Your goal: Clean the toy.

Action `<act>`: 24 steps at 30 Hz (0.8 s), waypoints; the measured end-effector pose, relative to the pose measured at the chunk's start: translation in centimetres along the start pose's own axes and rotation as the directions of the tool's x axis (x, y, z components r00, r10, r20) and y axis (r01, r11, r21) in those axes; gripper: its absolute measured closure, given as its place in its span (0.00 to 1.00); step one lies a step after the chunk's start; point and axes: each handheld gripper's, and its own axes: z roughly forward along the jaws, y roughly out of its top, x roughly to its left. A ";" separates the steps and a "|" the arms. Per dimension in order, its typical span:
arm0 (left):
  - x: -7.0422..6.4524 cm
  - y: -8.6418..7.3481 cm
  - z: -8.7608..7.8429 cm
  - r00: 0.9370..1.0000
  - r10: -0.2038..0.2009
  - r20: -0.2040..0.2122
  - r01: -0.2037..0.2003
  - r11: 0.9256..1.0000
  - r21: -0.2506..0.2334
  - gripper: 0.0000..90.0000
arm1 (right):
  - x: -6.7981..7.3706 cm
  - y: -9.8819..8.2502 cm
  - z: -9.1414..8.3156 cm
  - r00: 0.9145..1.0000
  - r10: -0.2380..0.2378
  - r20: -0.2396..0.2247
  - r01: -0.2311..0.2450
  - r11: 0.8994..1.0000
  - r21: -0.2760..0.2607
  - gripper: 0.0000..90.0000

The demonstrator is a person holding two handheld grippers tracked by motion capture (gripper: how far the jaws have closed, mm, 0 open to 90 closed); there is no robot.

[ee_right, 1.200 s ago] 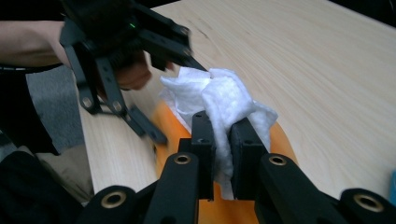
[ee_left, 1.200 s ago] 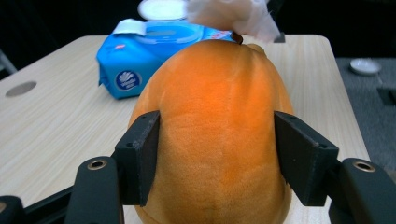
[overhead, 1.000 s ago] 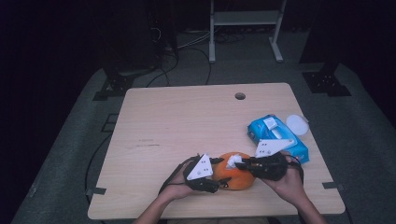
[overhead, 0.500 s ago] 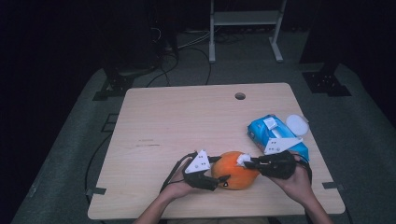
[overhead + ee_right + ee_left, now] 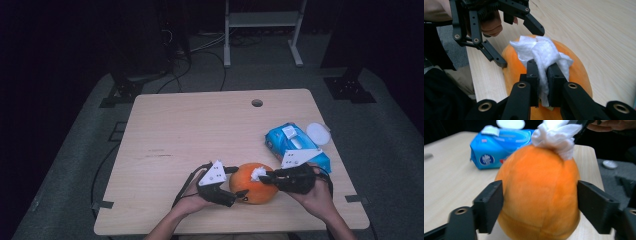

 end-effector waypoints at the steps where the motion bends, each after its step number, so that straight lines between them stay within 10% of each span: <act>1: -0.1 0.0 0.1 1.000 -0.005 0.000 0.005 1.000 -0.001 0.30 | -0.1 0.0 0.0 1.000 0.001 0.001 -0.001 1.000 -0.001 0.90; 5: -0.6 0.5 -0.1 0.999 0.035 -0.040 -0.035 0.999 0.000 0.48 | 0.8 0.8 0.1 0.999 -0.036 0.038 0.036 0.999 -0.003 0.90; 12: -2.5 1.6 0.0 0.985 0.157 -0.077 -0.154 0.987 0.041 0.49 | 3.4 2.5 1.5 0.994 -0.109 0.012 0.110 0.994 -0.017 0.90; 19: -0.5 0.5 0.3 0.997 0.032 -0.064 -0.033 0.999 -0.016 0.24 | 1.5 1.2 0.5 0.999 -0.043 0.019 0.043 0.999 -0.017 0.90; 22: -0.3 0.1 0.5 0.999 -0.007 -0.038 0.006 1.000 -0.020 0.33 | 0.7 0.7 0.5 1.000 -0.010 0.005 0.010 0.999 -0.032 0.90; 24: -0.7 0.4 0.4 0.998 0.036 -0.052 -0.037 0.999 -0.010 0.41 | 0.9 0.9 0.6 1.000 -0.021 0.018 0.021 0.999 -0.029 0.90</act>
